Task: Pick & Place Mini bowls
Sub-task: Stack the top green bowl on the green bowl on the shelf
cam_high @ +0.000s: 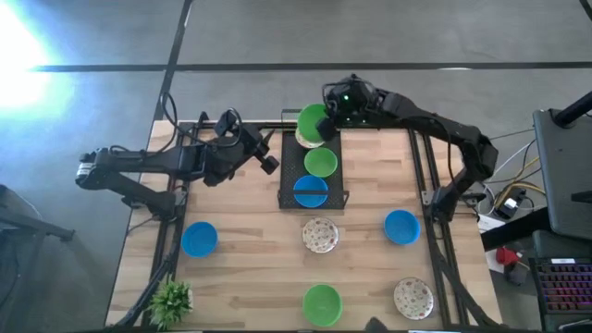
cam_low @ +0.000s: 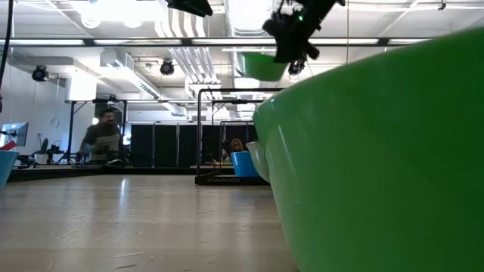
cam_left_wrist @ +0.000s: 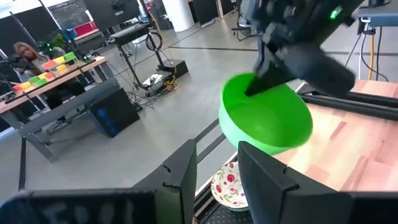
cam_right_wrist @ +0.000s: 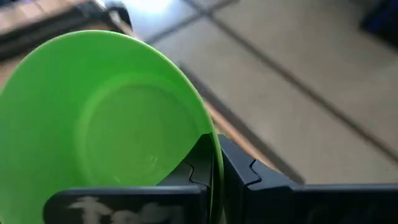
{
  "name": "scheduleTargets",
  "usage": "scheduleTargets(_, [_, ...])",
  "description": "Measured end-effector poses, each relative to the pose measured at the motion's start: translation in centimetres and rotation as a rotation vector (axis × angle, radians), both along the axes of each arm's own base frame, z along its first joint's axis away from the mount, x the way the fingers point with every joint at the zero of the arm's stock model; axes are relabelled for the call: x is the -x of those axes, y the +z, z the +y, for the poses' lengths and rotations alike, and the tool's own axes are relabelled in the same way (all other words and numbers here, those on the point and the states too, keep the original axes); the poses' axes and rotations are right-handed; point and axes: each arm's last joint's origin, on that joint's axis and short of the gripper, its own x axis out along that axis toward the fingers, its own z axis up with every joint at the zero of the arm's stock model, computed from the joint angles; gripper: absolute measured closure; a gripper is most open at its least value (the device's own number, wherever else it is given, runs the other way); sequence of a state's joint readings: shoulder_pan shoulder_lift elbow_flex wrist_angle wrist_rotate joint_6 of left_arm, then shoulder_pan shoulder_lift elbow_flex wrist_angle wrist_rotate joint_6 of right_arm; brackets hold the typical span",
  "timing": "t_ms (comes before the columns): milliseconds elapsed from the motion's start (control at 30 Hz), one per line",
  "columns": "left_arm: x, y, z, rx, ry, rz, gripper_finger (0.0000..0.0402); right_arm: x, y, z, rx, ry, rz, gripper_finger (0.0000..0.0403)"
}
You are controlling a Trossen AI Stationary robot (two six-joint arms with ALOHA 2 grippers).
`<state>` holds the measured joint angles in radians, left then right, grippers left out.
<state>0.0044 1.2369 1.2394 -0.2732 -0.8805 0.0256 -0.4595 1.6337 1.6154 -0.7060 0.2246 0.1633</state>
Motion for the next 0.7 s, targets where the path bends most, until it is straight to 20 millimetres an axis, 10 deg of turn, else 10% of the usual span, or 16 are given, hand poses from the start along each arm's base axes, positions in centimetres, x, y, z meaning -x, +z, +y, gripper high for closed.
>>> scheduleTargets(700, [0.2, -0.4, 0.0, 0.087, -0.016, -0.042, 0.0300, -2.0, -11.1, -4.0, -0.493, 0.065, 0.208, 0.0394])
